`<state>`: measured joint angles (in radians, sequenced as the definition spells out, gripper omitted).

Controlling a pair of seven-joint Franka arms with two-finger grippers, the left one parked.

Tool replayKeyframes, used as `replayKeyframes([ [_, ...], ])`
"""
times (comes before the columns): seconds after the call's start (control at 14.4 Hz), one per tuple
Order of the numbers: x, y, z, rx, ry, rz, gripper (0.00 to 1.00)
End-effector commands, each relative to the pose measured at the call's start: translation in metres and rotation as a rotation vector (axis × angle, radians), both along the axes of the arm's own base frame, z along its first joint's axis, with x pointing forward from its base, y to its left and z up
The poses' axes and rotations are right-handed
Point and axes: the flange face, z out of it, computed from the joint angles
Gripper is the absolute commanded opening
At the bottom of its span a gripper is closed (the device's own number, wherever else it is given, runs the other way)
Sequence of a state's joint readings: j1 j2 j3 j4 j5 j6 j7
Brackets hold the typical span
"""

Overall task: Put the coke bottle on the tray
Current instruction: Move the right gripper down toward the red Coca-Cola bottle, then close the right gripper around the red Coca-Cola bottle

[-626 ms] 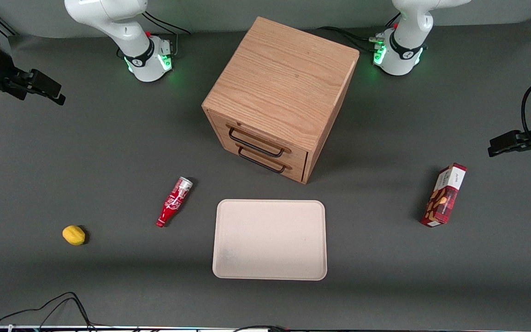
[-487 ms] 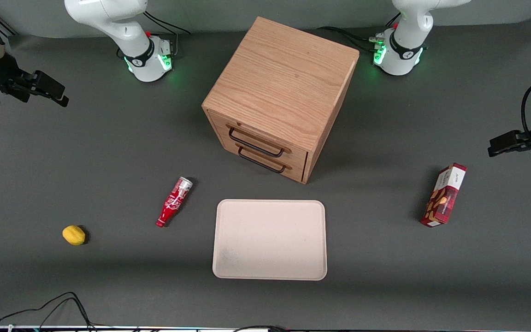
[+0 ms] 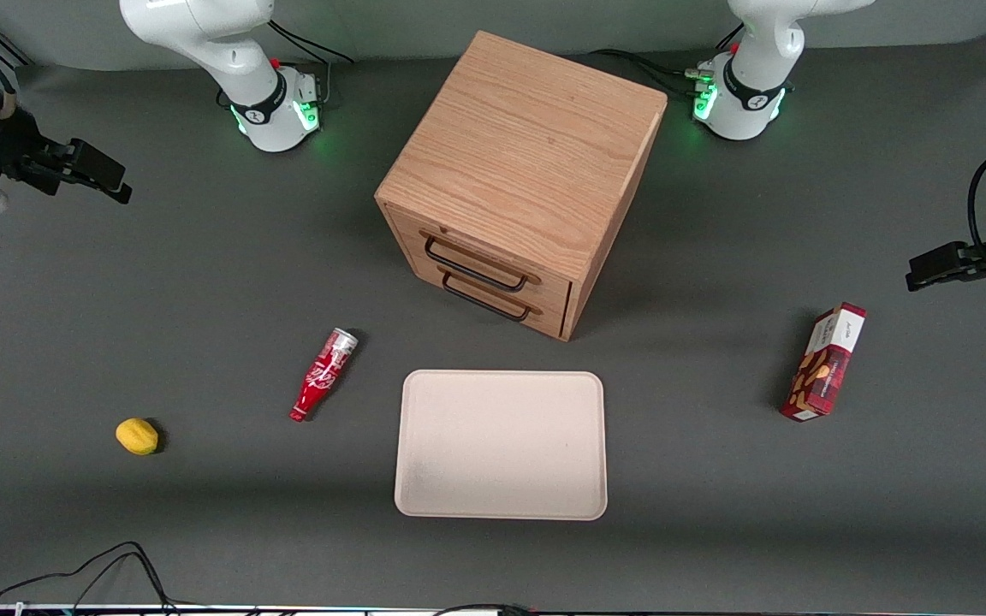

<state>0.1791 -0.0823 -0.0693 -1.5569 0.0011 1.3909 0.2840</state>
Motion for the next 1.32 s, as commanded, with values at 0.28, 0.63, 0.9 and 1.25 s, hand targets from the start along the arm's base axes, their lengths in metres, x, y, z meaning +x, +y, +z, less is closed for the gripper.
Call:
replayKeyframes([
  [0.28, 0.107, 0.083, -0.143, 0.012, 0.072, -0.305, 1.00],
  [0.63, 0.126, 0.131, -0.304, -0.063, 0.168, -0.499, 1.00],
  [0.9, 0.122, 0.132, -0.386, -0.040, 0.125, -0.524, 1.00],
  [1.25, 0.108, 0.127, -0.446, -0.022, 0.085, -0.537, 1.00],
])
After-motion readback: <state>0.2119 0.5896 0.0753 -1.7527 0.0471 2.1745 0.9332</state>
